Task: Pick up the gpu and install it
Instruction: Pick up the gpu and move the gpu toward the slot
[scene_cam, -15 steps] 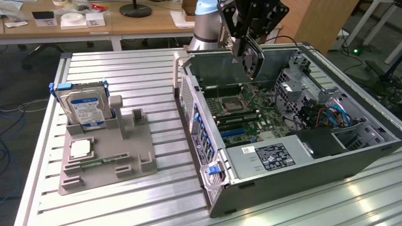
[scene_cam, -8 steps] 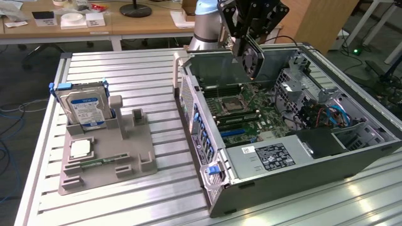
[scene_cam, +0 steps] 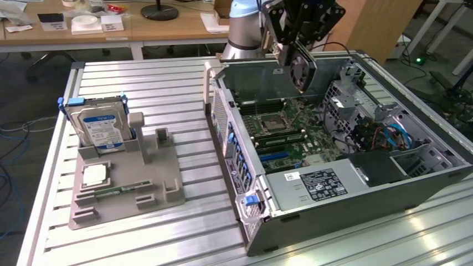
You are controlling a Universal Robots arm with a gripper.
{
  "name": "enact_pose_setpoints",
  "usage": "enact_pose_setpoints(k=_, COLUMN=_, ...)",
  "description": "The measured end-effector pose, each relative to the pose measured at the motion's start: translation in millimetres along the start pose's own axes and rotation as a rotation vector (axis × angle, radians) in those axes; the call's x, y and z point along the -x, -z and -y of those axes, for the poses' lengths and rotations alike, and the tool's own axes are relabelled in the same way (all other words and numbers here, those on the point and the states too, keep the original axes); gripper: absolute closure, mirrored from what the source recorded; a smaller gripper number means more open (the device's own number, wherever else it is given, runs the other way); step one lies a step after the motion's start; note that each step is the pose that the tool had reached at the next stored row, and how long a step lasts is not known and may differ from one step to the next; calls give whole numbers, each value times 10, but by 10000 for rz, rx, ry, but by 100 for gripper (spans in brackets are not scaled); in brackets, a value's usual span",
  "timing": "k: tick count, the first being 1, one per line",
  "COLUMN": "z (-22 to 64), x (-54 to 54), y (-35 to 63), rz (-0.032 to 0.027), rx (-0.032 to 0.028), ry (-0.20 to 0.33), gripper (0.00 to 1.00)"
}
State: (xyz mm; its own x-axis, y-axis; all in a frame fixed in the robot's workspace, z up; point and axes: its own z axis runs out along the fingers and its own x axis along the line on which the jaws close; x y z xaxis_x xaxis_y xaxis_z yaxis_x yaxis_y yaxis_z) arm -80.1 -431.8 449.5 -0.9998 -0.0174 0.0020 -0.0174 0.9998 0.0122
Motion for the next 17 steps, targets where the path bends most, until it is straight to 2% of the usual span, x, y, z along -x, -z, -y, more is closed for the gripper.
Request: enact_pose_setpoints(k=17, z=-31, x=498, y=-12, rz=17, rx=1, ry=1, gripper=72)
